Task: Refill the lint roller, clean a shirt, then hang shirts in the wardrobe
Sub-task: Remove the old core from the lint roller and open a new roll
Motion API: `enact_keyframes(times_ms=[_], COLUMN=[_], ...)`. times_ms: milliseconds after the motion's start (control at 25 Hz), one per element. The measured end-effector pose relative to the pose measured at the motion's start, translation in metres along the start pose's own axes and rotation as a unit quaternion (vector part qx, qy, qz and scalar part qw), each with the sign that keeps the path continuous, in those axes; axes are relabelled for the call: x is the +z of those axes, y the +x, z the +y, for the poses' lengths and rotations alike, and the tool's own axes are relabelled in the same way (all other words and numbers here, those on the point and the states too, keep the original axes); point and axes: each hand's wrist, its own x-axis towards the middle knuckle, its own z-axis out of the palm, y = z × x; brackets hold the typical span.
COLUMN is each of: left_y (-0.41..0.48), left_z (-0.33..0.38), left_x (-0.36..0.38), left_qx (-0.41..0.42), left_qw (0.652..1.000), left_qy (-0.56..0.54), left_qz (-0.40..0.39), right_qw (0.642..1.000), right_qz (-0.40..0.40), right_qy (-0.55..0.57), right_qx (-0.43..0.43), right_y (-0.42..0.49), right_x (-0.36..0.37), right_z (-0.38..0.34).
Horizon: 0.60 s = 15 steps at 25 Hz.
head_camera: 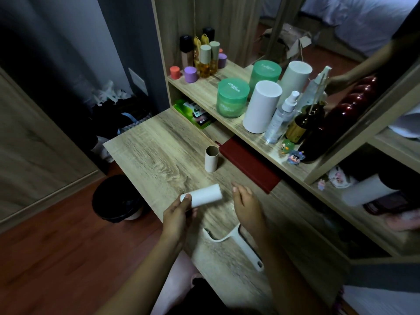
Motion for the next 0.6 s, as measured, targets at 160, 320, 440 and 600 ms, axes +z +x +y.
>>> enact_keyframes(times_ms=[160, 320, 440, 600], left_y=[0.001, 0.010, 0.014, 0.019], left_z=[0.000, 0.000, 0.001, 0.002], left_x=[0.002, -0.007, -0.016, -0.029], left_qx=[0.012, 0.034, 0.046, 0.047], left_qw=[1.000, 0.999, 0.999, 0.998], left_qy=[0.011, 0.017, 0.016, 0.020], left_qz=[-0.011, -0.006, 0.014, 0.035], right_qw=[0.969, 0.967, 0.983, 0.994], right_qz=[-0.168, -0.091, -0.037, -0.092], right_qy=[0.172, 0.234, 0.177, -0.043], right_qx=[0.061, 0.043, 0.024, -0.047], right_y=[0.010, 0.018, 0.035, 0.062], right_x=[0.005, 0.001, 0.003, 0.018], right_z=[-0.019, -0.021, -0.016, -0.012])
